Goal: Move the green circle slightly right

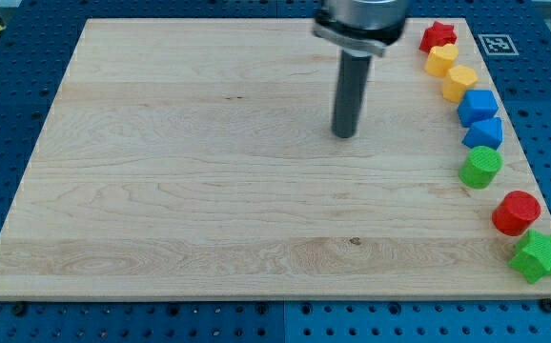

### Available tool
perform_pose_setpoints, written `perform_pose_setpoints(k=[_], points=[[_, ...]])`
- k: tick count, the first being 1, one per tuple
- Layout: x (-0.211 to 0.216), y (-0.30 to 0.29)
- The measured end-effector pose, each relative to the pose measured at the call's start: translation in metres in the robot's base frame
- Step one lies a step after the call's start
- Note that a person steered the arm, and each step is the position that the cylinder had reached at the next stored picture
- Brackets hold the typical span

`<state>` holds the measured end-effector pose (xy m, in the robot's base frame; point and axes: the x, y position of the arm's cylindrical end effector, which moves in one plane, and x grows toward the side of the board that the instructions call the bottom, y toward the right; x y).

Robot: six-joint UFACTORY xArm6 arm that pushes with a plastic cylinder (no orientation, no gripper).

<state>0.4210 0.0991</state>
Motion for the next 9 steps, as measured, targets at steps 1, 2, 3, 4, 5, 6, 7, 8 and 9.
perform_pose_setpoints(k=[1, 2, 3, 4, 5, 6, 7, 8, 9], points=[[0.004, 0.016], [0.018, 0.02], [0.041, 0.046], [0.044, 0.077], [0.045, 0.095], [0.053, 0.096], [0.059, 0.108], [0.061, 0.123], [0.062, 0.123]])
